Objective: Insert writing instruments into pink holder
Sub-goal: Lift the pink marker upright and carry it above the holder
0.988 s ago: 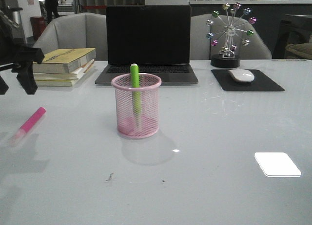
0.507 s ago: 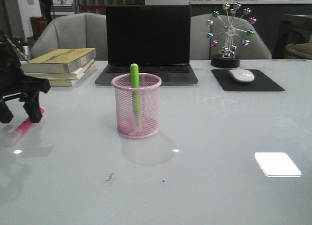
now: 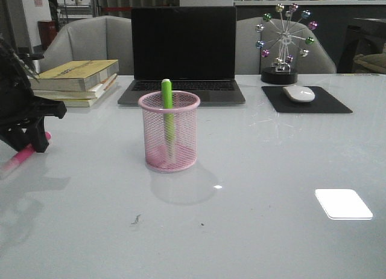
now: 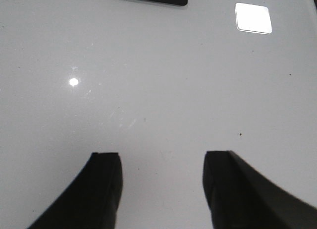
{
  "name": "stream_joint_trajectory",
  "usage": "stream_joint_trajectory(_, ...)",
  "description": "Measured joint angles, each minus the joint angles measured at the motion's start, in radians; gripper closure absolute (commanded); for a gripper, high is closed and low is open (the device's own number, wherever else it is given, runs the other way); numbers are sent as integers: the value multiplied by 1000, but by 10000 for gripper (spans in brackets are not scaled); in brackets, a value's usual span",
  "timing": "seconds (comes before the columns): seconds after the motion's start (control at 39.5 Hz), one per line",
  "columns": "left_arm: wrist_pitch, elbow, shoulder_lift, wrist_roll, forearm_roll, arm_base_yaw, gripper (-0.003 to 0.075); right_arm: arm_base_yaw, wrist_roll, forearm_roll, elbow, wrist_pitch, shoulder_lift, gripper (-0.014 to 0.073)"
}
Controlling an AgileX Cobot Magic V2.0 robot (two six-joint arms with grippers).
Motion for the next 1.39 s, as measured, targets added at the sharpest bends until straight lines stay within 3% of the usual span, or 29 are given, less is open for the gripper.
stream_joint_trajectory(0.61,22,-87,18,97,0,-108,621,0,0,0,0,0,0,116)
stream_joint_trajectory(0.96,-169,-98,-179,113,-37,-189,621,0,0,-2,0,0,0,116)
stream_joint_trajectory(1.19,-317,-98,-258,113,-159,-230,621,0,0,-2,0,0,0,116)
stream_joint_trajectory(1.39,-517,-55,-271,113,-209,-329,621,0,0,-2,0,0,0,116)
